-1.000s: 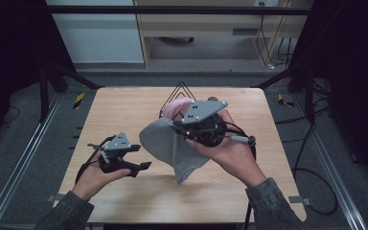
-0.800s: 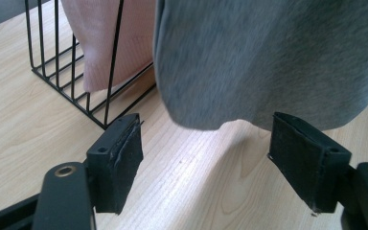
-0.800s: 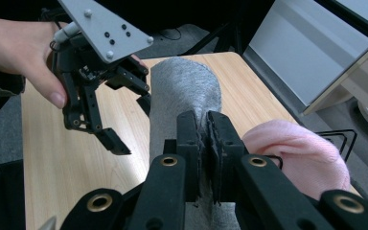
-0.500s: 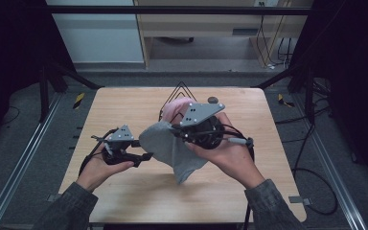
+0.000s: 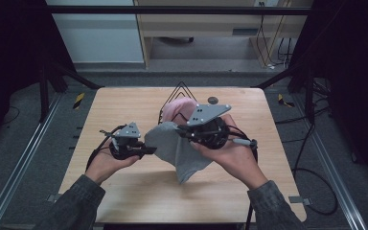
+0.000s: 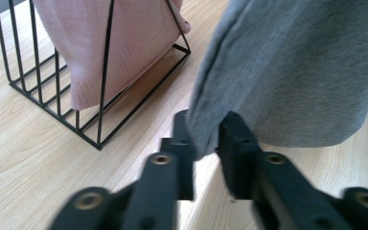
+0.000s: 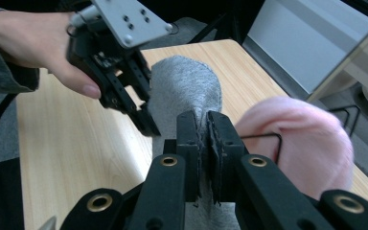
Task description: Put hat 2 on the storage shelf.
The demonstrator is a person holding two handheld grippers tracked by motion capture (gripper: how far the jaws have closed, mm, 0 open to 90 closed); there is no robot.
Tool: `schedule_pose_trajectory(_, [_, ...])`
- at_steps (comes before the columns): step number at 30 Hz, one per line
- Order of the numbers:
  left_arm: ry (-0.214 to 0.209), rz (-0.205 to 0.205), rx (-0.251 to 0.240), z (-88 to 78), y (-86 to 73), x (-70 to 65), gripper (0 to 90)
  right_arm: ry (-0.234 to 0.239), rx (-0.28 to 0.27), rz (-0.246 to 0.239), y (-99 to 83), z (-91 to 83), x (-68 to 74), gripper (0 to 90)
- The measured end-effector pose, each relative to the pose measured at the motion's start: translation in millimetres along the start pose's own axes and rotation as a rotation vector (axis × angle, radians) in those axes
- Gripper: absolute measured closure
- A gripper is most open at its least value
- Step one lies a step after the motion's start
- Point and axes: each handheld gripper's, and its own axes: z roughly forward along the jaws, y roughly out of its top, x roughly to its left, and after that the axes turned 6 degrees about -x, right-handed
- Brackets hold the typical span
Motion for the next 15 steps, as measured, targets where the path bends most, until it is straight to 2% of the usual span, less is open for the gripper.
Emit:
schedule_pose_trajectory(3, [0.016,0.002,-0.003,-5.2,7.8,-1.8,86.5,-0.025,-0.003,0.025,-6.3,-5.3,-7.5,84.6])
schedule_pose_trajectory(6, [0.031,0.031,0.003,-14.9,22.5,-5.0,86.9,-0.058,-0.009,0.060,-12.9,-10.9,-16.4,84.6])
schedule_pose_trajectory(10, [0.073,0.051,-0.006,-33.9,49.2,-10.0,87.1,-0.097,-0.039,0.117,-16.6,-19.4,-28.2,84.6])
schedule_pose_trajectory(15, [0.136,0.080,-0.014,-58.3,86.5,-15.9,87.2,-0.124,-0.109,0.168,-7.9,-30.2,-39.8,84.5])
